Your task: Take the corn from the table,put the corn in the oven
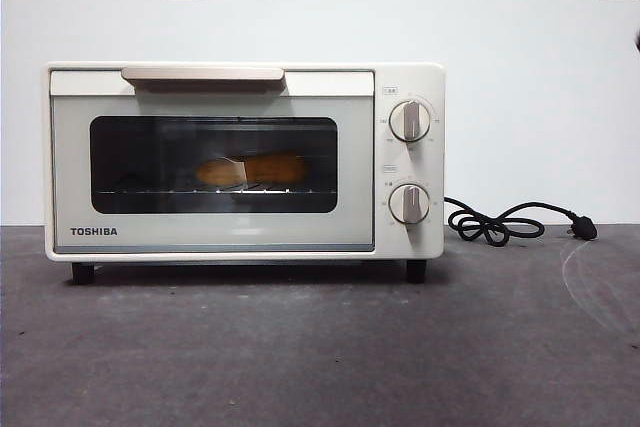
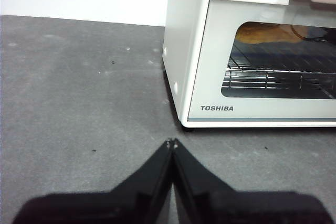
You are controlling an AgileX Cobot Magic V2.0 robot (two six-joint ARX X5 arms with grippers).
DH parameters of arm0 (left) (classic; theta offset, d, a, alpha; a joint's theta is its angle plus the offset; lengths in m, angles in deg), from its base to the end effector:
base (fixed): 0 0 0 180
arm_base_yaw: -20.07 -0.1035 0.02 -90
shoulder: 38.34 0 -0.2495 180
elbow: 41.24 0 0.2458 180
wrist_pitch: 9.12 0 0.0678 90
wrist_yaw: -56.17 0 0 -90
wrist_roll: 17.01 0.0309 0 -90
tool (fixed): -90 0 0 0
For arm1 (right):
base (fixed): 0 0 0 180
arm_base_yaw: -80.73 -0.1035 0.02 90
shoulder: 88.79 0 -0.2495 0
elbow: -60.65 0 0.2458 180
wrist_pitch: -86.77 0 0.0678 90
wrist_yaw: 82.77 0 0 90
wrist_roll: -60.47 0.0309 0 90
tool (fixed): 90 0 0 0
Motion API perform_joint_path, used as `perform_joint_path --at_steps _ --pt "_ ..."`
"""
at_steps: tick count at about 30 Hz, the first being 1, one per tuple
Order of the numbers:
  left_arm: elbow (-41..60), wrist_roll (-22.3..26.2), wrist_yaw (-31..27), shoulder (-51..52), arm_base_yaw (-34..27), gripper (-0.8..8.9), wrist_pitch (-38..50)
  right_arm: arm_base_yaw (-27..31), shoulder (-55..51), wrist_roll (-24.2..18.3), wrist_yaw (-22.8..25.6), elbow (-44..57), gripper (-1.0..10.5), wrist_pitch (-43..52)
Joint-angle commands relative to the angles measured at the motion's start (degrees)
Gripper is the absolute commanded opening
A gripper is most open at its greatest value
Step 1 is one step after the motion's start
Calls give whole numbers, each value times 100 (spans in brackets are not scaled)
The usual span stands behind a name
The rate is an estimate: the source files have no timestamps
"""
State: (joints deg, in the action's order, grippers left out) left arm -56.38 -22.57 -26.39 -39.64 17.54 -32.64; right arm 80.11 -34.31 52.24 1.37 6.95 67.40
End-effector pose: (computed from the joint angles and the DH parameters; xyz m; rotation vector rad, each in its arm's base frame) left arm 0.1063 0.0007 0.1514 -0.1114 0.1724 -0.0773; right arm 0.2133 0.0055 0.2693 -0.1259 0.3428 0.1370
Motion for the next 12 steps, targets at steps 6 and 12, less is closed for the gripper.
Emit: perform_joint_path --at_steps 6,12 --pt "42 70 2 0 -17 -4 46 282 -1663 686 11 2177 1 1349" --pt "42 70 2 -22 -17 -4 46 595 -3064 846 48 3145 1 1285"
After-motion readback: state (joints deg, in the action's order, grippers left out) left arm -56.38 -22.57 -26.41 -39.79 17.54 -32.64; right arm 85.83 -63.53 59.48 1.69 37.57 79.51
